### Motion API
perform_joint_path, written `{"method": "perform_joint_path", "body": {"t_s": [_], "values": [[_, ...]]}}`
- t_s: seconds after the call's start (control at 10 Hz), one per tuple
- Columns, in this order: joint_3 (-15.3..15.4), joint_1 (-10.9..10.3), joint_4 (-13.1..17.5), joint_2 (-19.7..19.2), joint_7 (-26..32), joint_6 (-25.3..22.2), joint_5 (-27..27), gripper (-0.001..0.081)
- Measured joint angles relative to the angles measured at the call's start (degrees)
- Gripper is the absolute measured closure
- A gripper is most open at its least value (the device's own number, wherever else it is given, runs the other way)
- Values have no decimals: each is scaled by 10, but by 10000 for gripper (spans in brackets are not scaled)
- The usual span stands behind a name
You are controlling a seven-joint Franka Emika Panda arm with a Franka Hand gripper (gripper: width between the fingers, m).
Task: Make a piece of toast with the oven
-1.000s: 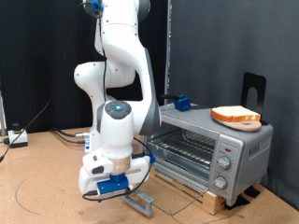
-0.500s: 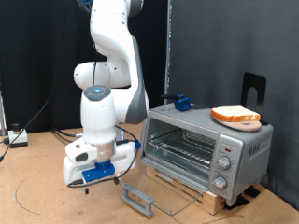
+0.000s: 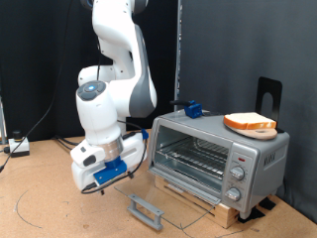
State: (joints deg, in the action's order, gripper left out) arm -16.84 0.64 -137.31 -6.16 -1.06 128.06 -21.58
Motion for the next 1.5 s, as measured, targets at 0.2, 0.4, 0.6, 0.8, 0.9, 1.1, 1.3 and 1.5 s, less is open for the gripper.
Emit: {"method": "perform_joint_path", "body": {"t_s": [0.2,0.4,0.6,0.8,0.9,1.1,1.3,1.5], "values": [[-1,3,14,32,45,-87,-54,-1],[1,2,15,68,48,-121,-61,-1],[13,-1,14,102,36,-135,-51,-1],[31,-1,-5,142,-6,-120,-26,-1],[30,-1,-4,140,3,-121,-33,-1],[32,-14,11,143,119,-165,-103,-1],[35,-29,26,156,243,-216,-128,-1],[51,-41,36,180,322,-248,-79,-1]]}}
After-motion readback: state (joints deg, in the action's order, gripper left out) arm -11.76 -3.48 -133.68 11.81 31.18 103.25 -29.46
